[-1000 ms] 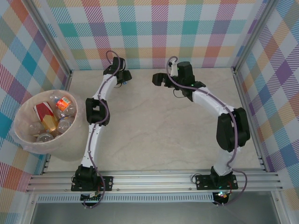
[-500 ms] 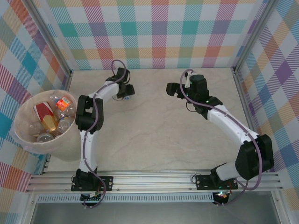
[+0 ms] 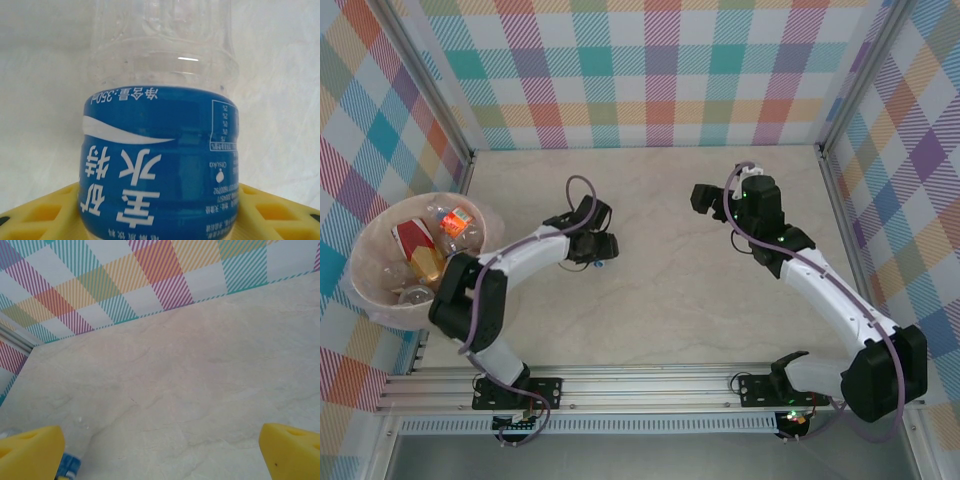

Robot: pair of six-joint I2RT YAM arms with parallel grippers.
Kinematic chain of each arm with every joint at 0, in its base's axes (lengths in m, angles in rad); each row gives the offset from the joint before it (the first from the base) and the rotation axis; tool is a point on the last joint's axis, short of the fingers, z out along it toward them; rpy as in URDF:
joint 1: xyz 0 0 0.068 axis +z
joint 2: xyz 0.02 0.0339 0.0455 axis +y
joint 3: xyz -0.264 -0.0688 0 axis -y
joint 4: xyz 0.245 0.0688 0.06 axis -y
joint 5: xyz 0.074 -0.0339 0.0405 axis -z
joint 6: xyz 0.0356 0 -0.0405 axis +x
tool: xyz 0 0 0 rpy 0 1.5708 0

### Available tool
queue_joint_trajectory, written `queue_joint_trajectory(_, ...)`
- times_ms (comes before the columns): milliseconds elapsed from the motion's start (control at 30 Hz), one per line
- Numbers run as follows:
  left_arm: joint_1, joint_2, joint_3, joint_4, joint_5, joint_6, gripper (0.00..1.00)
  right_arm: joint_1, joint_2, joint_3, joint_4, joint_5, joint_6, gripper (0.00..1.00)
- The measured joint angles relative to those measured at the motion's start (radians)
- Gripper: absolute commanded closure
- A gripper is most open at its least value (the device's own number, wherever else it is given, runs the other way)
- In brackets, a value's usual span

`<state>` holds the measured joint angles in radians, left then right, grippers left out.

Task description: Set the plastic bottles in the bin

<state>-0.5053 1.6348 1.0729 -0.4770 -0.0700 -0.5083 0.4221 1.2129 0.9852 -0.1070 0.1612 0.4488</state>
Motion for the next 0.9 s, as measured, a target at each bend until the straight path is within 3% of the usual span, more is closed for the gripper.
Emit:
queue_joint_trajectory(233, -0.018, -0.248, -0.082, -0.106, -0.05, -0.039, 0.46, 0.0, -0.004, -0.005, 0.006, 0.004, 0.012, 0.0)
queue_joint_trajectory(367, -0.019, -0.412, 0.033, -0.235, -0.138, -0.031, 0.45, 0.0, 0.006, -0.005, 0.029, 0.004, 0.018, 0.0)
queue_joint_trajectory(533, -0.016, -0.455, 0.366, -0.441, -0.385, 0.002, 0.44, 0.0, 0.055, 0.004, 0.055, 0.002, 0.019, 0.0)
queue_joint_trajectory(667, -0.001, -0.478, 0.503, -0.572, -0.642, 0.011, 0.43, 0.0, 0.083, 0.012, 0.063, -0.004, 0.021, 0.0)
queue_joint_trajectory(767, 0.064, -0.502, 0.529, -0.646, -0.771, 0.032, 0.44, 0.0, 0.09, 0.024, 0.064, -0.011, 0.022, 0.0)
queue_joint_trajectory(900, 0.245, -0.513, 0.529, -0.699, -0.836, 0.082, 0.44, 0.0, 0.091, 0.041, 0.064, -0.013, 0.016, 0.0)
